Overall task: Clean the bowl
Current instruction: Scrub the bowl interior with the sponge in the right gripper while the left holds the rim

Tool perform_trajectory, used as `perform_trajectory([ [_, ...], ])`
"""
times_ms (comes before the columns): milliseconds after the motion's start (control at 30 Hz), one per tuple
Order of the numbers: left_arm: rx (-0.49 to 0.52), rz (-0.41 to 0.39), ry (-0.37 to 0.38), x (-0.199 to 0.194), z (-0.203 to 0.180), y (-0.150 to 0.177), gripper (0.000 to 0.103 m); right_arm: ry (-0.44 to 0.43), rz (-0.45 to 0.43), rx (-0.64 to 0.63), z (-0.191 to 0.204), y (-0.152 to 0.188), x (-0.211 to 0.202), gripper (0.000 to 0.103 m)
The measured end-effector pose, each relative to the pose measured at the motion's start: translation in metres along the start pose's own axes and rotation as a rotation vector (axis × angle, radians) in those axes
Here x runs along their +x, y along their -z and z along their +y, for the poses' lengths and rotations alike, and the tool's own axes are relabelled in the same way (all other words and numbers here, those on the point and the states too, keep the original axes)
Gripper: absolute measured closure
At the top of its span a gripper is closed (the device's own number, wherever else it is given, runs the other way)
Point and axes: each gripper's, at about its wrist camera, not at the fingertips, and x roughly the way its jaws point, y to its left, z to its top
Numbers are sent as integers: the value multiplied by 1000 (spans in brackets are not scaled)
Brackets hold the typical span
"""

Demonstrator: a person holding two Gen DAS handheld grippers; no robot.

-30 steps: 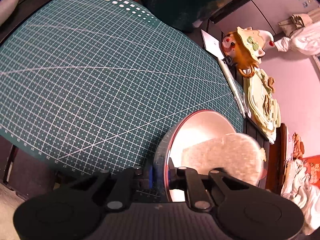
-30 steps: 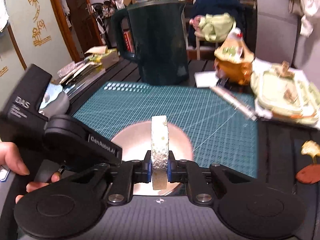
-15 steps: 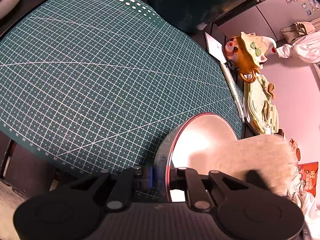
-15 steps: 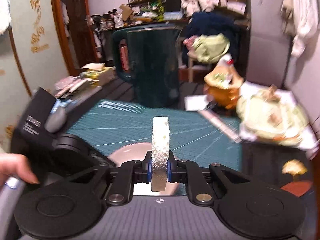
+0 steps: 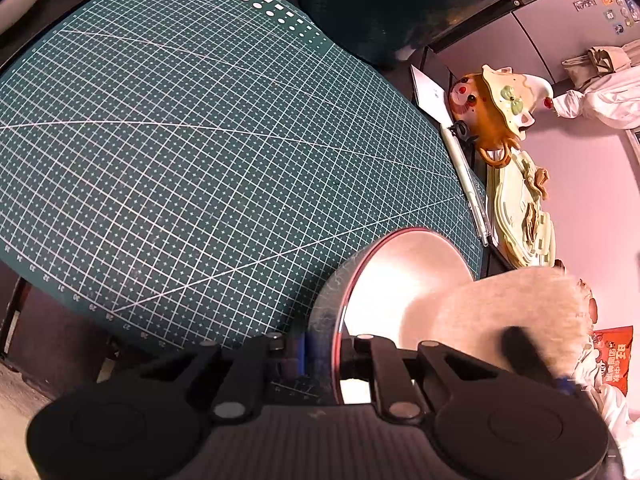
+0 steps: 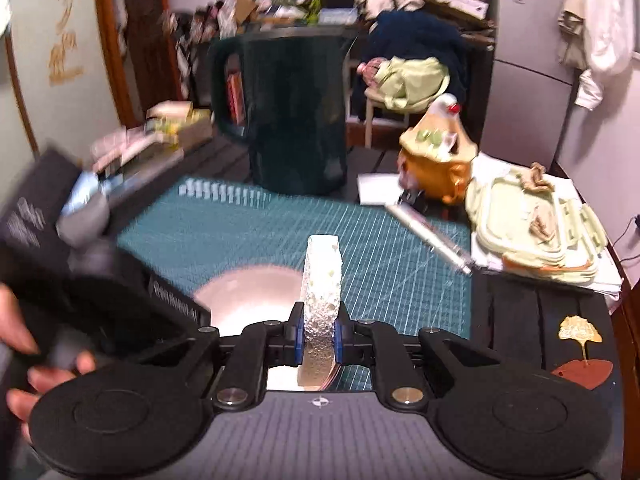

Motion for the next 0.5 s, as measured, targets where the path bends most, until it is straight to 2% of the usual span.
perform_trajectory([
  [67, -6, -2, -1, -1, -1, 2, 91, -58, 1, 51, -7, -5, -6, 91],
  [167, -7, -2, -1, -3, 0, 2, 91, -191, 85, 178, -16, -2, 4, 91],
  [200, -8, -3, -1, -1, -2, 2, 90, -208, 105, 200, -17, -1, 8, 91],
  [333, -13, -5, 1, -3, -1, 4, 91, -212, 200, 239, -16, 10, 32, 90],
  [400, -15, -7, 3, -4, -1, 5, 90, -215, 210, 239, -16, 12, 36, 91],
  [500, -24, -11, -2, -3, -5, 7, 90, -148, 204, 149, -8, 12, 33, 91],
])
